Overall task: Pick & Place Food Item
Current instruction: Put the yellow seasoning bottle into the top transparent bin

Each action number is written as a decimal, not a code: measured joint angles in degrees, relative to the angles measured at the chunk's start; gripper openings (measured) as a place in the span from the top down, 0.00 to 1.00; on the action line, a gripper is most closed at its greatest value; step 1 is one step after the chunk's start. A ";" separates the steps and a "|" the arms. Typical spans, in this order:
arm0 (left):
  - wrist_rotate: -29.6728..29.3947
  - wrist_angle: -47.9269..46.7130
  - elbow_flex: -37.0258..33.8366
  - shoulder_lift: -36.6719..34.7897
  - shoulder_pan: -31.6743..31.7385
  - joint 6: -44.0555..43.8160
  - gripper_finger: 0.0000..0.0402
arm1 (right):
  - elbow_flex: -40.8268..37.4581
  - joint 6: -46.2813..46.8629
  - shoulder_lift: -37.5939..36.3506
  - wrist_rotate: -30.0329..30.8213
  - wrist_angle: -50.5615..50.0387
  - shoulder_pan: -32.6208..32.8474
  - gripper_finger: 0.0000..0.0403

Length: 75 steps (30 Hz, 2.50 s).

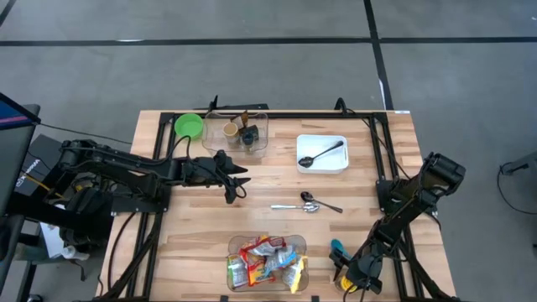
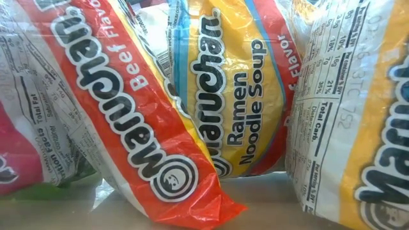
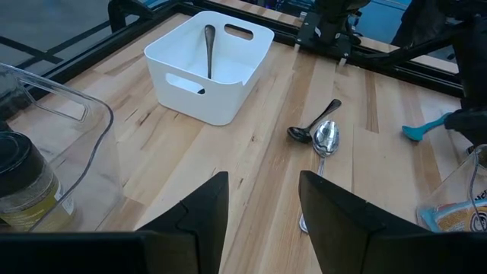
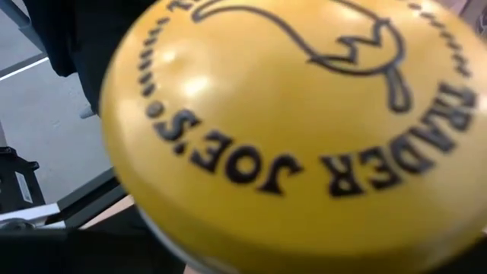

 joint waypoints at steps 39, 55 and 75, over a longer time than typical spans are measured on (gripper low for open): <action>0.00 0.00 0.00 0.00 0.00 0.00 0.62 | 0.00 0.35 0.00 -0.42 1.03 -0.04 0.45; -0.02 -0.02 0.00 0.00 -0.02 0.02 0.62 | 0.00 0.20 -0.86 -0.22 2.01 -0.15 0.44; -0.01 -0.02 0.00 0.00 -0.02 0.01 0.62 | 0.00 -4.21 -17.37 2.78 -8.45 -7.86 0.44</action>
